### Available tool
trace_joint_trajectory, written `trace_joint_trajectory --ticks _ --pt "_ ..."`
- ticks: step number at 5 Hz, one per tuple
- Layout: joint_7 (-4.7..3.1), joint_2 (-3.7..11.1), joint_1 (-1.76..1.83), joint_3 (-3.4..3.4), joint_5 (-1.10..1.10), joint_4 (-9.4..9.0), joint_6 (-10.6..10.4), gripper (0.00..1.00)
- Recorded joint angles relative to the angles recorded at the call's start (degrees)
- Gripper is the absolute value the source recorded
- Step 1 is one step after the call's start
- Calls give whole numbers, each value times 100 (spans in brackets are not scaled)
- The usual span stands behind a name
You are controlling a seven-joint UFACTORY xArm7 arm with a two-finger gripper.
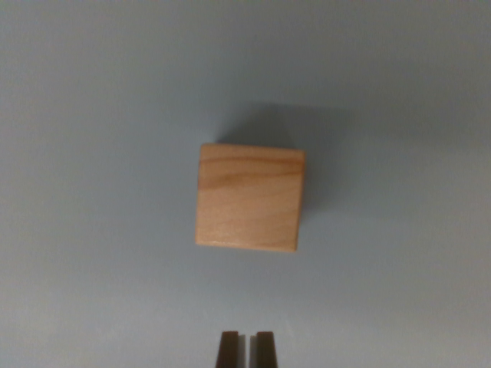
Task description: Push wooden cube
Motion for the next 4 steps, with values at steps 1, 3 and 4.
trace_joint_trajectory --ticks 1,3,4 --pt "14 85 16 13 7 -170 -248 0" --pt "26 160 30 25 13 -321 -468 0" --pt "26 160 30 25 13 -321 -468 0"
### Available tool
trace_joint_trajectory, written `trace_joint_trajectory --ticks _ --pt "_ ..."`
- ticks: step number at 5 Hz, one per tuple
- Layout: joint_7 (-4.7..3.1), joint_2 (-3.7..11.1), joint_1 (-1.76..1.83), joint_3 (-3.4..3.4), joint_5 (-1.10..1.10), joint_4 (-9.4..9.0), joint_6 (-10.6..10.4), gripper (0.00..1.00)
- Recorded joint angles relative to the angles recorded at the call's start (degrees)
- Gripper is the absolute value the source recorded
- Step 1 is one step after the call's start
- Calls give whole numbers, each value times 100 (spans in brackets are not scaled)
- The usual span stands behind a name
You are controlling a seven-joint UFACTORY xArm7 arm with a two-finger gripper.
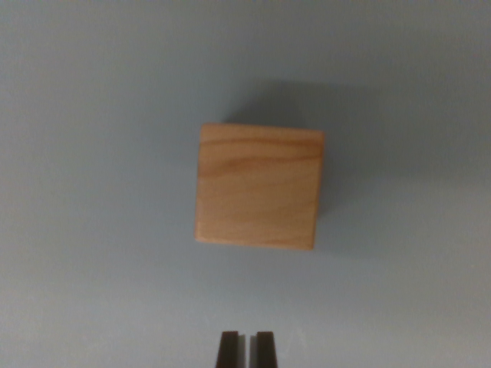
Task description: Push wooden cube
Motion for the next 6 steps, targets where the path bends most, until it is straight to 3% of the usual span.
trace_joint_trajectory --ticks 1,2,3,6 --pt "12 73 14 11 6 -148 -215 0" --pt "12 73 14 11 6 -148 -215 0" --pt "23 140 27 22 12 -282 -410 0" --pt "32 200 38 31 17 -402 -585 0"
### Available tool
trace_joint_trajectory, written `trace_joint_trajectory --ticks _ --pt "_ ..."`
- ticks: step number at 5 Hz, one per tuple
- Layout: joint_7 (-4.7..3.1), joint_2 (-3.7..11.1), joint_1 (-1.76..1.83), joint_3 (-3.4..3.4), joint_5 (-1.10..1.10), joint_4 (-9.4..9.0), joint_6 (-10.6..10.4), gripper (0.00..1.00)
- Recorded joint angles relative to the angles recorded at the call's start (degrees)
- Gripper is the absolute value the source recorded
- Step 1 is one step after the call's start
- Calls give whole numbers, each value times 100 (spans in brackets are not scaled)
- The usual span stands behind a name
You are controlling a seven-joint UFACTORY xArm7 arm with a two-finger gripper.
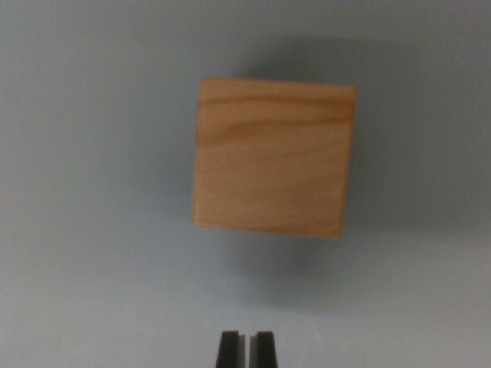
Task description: Push wooden cube
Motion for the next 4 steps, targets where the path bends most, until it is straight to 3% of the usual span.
trace_joint_trajectory --ticks 1,4 --pt "8 50 10 8 4 -101 -148 0" --pt "14 89 17 14 7 -179 -260 0"
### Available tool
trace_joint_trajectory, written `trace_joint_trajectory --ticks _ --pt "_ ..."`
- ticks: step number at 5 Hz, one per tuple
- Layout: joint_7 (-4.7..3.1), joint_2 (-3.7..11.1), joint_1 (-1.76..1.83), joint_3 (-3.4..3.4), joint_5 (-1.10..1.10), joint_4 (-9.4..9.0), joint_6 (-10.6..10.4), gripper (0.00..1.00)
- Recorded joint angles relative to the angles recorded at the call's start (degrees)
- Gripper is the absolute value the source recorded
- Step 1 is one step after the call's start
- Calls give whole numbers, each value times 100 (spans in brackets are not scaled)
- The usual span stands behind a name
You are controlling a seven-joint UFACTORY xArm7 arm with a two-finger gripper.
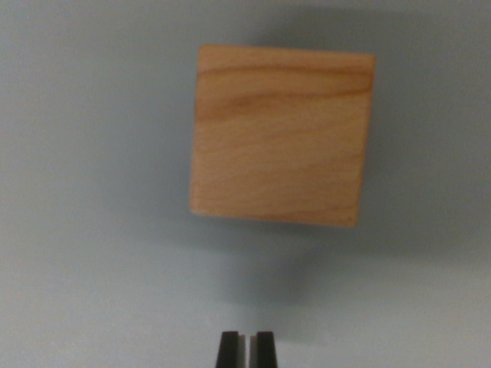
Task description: Push wooden cube
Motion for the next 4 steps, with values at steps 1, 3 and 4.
trace_joint_trajectory --ticks 1,3,4 --pt "5 30 6 5 3 -61 -88 0" --pt "8 49 9 7 4 -98 -142 0" --pt "8 49 9 7 4 -98 -142 0"
